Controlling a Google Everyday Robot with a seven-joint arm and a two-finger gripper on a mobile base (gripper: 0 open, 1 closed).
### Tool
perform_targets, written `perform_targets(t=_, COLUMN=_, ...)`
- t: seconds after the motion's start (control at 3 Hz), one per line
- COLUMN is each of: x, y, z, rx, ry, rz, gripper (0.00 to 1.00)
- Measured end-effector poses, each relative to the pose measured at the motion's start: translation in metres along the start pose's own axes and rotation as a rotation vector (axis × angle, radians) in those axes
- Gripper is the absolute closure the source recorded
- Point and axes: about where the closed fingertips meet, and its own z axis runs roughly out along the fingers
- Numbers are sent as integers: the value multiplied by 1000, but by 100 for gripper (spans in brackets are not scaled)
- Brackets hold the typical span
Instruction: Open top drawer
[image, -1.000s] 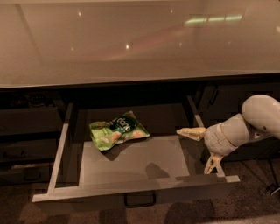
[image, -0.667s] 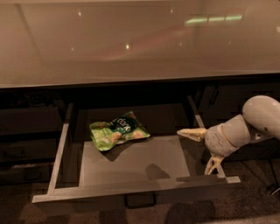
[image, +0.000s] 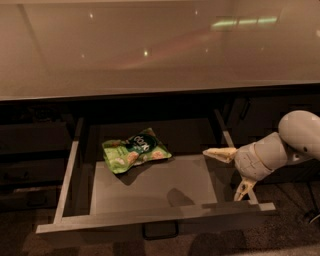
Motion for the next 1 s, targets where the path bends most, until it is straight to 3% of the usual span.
perform_targets(t=0.33, x=-4, y=7, z=-1, rx=-1, ry=2, rz=-1, gripper=0)
perform_targets(t=0.67, x=-36, y=4, z=-10, rx=65, ry=52, rz=-120, gripper=0)
perform_targets(t=1.0, x=-77, y=93, z=10, rx=94, ry=79, rz=-171, gripper=0)
